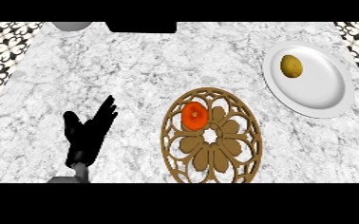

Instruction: Pick the lemon from the placemat and place it in the plate

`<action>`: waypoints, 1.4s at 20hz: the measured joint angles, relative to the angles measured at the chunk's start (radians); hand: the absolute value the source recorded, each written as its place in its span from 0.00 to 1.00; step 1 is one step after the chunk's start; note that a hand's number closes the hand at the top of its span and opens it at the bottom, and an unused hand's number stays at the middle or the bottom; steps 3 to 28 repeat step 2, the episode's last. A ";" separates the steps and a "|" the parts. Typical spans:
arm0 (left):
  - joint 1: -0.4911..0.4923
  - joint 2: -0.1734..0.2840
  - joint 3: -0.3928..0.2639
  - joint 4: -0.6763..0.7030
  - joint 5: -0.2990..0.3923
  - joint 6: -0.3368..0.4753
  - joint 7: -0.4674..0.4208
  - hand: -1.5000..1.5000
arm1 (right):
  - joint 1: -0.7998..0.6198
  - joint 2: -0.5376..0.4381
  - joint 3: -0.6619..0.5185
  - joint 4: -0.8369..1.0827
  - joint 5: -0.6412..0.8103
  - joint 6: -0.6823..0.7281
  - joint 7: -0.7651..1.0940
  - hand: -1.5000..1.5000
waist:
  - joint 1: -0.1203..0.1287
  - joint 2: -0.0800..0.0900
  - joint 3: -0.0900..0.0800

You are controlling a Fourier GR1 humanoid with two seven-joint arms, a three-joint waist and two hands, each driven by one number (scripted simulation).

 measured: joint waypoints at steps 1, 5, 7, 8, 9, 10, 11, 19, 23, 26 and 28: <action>-0.001 0.003 0.003 0.001 -0.001 0.001 0.001 0.50 | 0.008 -0.006 0.001 0.000 0.001 -0.001 -0.003 0.00 | -0.001 0.000 0.000; 0.002 -0.001 0.000 -0.005 -0.003 0.004 0.002 0.50 | 0.016 -0.009 0.003 -0.001 0.002 -0.001 -0.006 0.00 | -0.001 -0.001 0.000; 0.002 -0.001 0.000 -0.005 -0.003 0.004 0.002 0.50 | 0.016 -0.009 0.003 -0.001 0.002 -0.001 -0.006 0.00 | -0.001 -0.001 0.000; 0.002 -0.001 0.000 -0.005 -0.003 0.004 0.002 0.50 | 0.016 -0.009 0.003 -0.001 0.002 -0.001 -0.006 0.00 | -0.001 -0.001 0.000; 0.002 -0.001 0.000 -0.005 -0.003 0.004 0.002 0.50 | 0.016 -0.009 0.003 -0.001 0.002 -0.001 -0.006 0.00 | -0.001 -0.001 0.000; 0.002 -0.001 0.000 -0.005 -0.003 0.004 0.002 0.50 | 0.016 -0.009 0.003 -0.001 0.002 -0.001 -0.006 0.00 | -0.001 -0.001 0.000; 0.002 -0.001 0.000 -0.005 -0.003 0.004 0.002 0.50 | 0.016 -0.009 0.003 -0.001 0.002 -0.001 -0.006 0.00 | -0.001 -0.001 0.000; 0.002 -0.001 0.000 -0.005 -0.003 0.004 0.002 0.50 | 0.016 -0.009 0.003 -0.001 0.002 -0.001 -0.006 0.00 | -0.001 -0.001 0.000; 0.002 -0.001 0.000 -0.005 -0.003 0.004 0.002 0.50 | 0.016 -0.009 0.003 -0.001 0.002 -0.001 -0.006 0.00 | -0.001 -0.001 0.000; 0.002 -0.001 0.000 -0.005 -0.003 0.004 0.002 0.50 | 0.016 -0.009 0.003 -0.001 0.002 -0.001 -0.006 0.00 | -0.001 -0.001 0.000; 0.002 -0.001 0.000 -0.005 -0.003 0.004 0.002 0.50 | 0.016 -0.009 0.003 -0.001 0.002 -0.001 -0.006 0.00 | -0.001 -0.001 0.000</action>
